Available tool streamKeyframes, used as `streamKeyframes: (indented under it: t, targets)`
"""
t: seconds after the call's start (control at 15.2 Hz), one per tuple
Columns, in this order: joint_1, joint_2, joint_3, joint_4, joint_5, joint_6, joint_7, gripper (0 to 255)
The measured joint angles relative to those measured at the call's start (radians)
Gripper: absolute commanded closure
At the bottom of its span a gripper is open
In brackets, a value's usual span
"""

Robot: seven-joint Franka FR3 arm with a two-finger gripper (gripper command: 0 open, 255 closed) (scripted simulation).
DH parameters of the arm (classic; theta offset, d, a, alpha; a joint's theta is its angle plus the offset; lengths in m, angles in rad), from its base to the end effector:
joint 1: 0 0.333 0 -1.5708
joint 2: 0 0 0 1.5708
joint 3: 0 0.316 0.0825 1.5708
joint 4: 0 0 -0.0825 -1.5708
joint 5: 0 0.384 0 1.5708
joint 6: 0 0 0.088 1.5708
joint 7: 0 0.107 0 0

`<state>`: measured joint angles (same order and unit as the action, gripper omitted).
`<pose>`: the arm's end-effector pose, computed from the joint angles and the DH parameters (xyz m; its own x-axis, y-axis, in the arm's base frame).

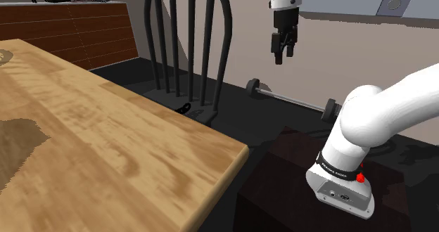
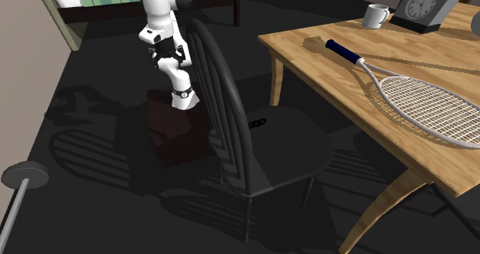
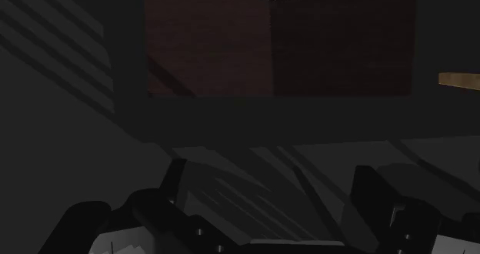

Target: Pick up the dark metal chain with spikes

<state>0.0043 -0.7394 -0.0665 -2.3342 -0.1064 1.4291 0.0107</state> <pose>0.3020 -0.0370 0.5748 0.9843 -0.0625 -0.1651 -0.0526 -0.9966 0.0633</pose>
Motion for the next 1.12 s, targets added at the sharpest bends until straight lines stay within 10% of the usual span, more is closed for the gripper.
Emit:
streamKeyframes:
  t: [1.12]
  targets:
    - [0.015, 0.265, 0.293, 0.046, 0.201, 0.26, 0.659, 0]
